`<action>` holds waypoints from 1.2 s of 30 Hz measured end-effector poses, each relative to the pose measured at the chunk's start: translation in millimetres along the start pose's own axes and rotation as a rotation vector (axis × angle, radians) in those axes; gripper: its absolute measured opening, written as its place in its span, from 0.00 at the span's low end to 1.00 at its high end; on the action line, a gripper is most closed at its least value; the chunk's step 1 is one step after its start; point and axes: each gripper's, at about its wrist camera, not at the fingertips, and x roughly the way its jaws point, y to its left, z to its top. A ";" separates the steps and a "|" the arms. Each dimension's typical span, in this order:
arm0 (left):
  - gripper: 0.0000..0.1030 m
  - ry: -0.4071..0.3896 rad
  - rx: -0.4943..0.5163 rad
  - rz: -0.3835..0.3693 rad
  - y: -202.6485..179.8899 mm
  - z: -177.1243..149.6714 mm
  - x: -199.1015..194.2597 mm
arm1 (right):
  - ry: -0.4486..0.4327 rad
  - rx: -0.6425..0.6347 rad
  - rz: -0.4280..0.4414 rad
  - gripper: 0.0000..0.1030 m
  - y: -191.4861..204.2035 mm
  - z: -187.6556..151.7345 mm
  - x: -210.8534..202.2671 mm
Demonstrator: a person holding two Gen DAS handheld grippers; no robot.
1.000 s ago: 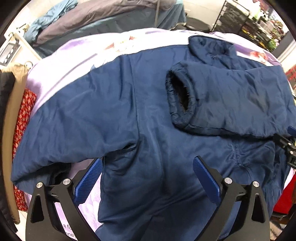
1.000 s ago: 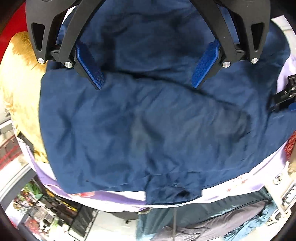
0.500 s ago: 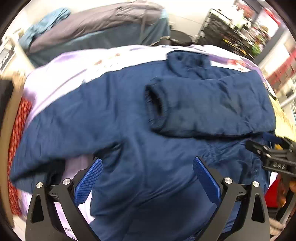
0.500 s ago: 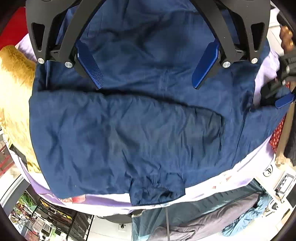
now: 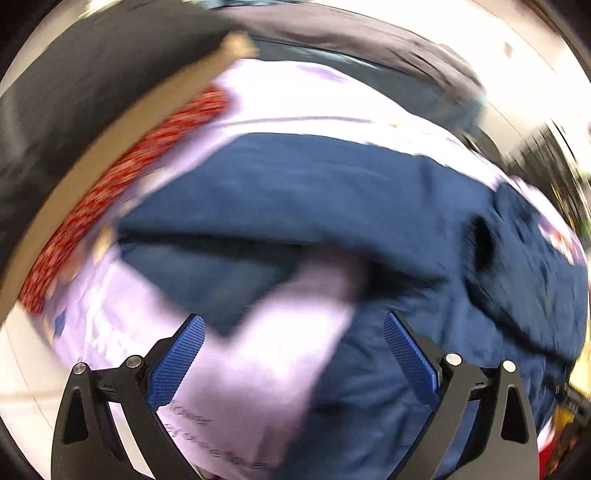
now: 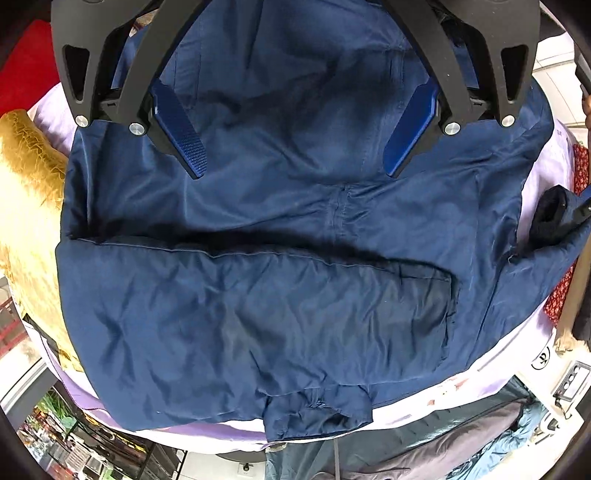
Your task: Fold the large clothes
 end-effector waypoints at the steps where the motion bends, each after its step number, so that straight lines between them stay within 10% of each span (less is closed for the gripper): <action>1: 0.92 -0.011 -0.043 0.012 15.5 1.5 -1.3 | -0.002 -0.006 0.004 0.92 3.8 1.1 -0.5; 10: 0.90 0.056 -0.088 0.112 48.8 9.1 46.6 | -0.004 -0.072 0.006 0.92 33.1 7.5 -0.7; 20: 0.31 -0.060 0.173 0.280 -0.2 76.8 29.3 | -0.023 -0.033 -0.018 0.92 14.1 6.7 -5.4; 28: 0.30 -0.323 0.539 0.231 -132.5 95.7 -36.7 | -0.017 0.007 -0.011 0.92 -1.6 1.1 -3.8; 36: 0.56 -0.261 0.943 0.081 -264.8 -4.6 -1.9 | -0.024 0.052 -0.009 0.92 -14.2 0.6 -5.5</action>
